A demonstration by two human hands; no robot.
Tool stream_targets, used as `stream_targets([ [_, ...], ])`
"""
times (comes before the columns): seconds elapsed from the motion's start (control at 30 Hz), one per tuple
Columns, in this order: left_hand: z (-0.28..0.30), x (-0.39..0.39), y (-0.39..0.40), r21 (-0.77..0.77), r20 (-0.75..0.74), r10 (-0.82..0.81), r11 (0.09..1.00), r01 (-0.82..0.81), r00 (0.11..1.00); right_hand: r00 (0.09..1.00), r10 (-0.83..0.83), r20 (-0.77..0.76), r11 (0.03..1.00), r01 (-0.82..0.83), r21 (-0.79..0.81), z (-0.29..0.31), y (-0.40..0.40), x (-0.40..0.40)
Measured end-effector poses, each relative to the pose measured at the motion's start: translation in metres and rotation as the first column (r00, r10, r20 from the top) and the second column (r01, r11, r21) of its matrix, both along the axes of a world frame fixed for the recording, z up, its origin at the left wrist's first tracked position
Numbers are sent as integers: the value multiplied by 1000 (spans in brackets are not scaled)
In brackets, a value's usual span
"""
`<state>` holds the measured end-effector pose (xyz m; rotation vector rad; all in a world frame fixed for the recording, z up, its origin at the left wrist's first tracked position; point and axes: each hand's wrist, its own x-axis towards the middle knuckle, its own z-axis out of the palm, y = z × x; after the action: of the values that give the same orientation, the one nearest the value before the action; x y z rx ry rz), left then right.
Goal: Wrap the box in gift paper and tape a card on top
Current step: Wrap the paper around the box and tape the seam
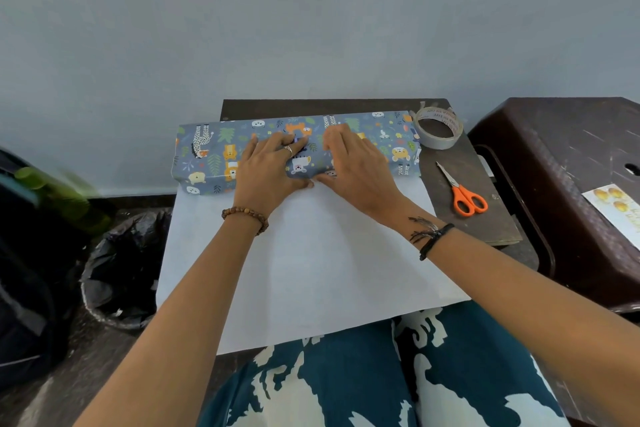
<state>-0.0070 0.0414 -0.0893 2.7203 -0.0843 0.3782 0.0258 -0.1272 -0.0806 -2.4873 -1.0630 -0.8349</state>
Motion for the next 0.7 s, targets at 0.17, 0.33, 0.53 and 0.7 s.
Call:
stream_targets([
  [0.17, -1, -1, -5, 66, 24, 23, 998, -25, 999, 993, -40, -109, 999, 36, -37, 7, 3, 1],
  [0.33, -8, -1, -12, 60, 134, 75, 995, -84, 988, 980, -50, -192, 996, 35, -83, 15, 4, 2],
  [0.53, -8, 0, -13, 87, 144, 78, 992, -91, 986, 906, -103, -410, 991, 57, -124, 27, 6, 8],
  [0.7, -5, 0, -13, 98, 73, 79, 992, -86, 994, 848, -67, -526, 997, 39, -64, 33, -1, 6],
])
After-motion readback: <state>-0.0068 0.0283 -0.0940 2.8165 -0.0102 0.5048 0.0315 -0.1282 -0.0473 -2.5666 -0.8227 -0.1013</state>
